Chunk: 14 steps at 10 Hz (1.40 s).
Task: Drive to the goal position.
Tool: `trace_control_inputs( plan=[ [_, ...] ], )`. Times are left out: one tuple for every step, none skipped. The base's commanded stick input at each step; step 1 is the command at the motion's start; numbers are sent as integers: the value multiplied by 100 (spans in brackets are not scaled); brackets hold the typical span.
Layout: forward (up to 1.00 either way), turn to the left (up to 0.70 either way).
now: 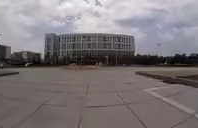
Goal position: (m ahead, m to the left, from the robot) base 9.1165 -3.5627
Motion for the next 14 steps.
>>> trace_control_inputs(
  plan=[
    [70, 0],
    [70, 0],
    [70, 0],
    [70, 0],
    [70, 0],
    [70, 0],
    [70, 0],
    [70, 0],
    [70, 0],
    [70, 0],
    [70, 0],
    [70, 0],
    [70, 0],
    [70, 0]
  ],
)
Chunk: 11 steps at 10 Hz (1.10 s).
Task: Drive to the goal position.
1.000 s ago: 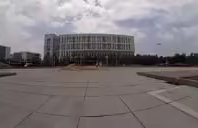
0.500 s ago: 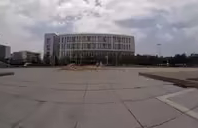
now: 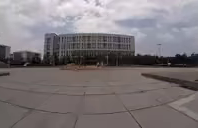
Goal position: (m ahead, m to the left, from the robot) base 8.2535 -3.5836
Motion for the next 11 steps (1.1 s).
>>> trace_control_inputs(
  plan=[
    [70, 0],
    [70, 0],
    [70, 0],
    [70, 0],
    [70, 0],
    [70, 0],
    [70, 0],
    [70, 0],
    [70, 0],
    [70, 0],
    [70, 0]
  ],
)
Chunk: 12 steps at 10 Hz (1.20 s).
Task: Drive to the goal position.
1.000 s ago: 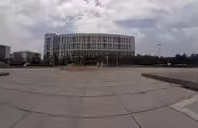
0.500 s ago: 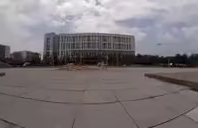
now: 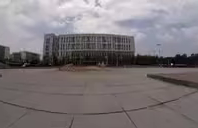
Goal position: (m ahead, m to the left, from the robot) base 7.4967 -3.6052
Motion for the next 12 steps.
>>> trace_control_inputs(
  plan=[
    [70, 0],
    [70, 0],
    [70, 0],
    [70, 0],
    [70, 0],
    [70, 0],
    [70, 0],
    [70, -5],
    [70, -21],
    [70, -34],
    [70, -10],
    [70, 0]
  ],
)
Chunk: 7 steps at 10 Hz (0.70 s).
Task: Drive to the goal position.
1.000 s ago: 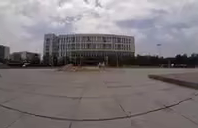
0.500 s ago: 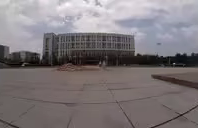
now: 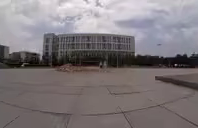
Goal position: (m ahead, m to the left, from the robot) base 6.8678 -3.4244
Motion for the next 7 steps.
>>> trace_control_inputs(
  plan=[
    [70, 0],
    [70, 0],
    [70, 0],
    [70, 0],
    [70, 0],
    [70, 0],
    [70, 0]
  ],
)
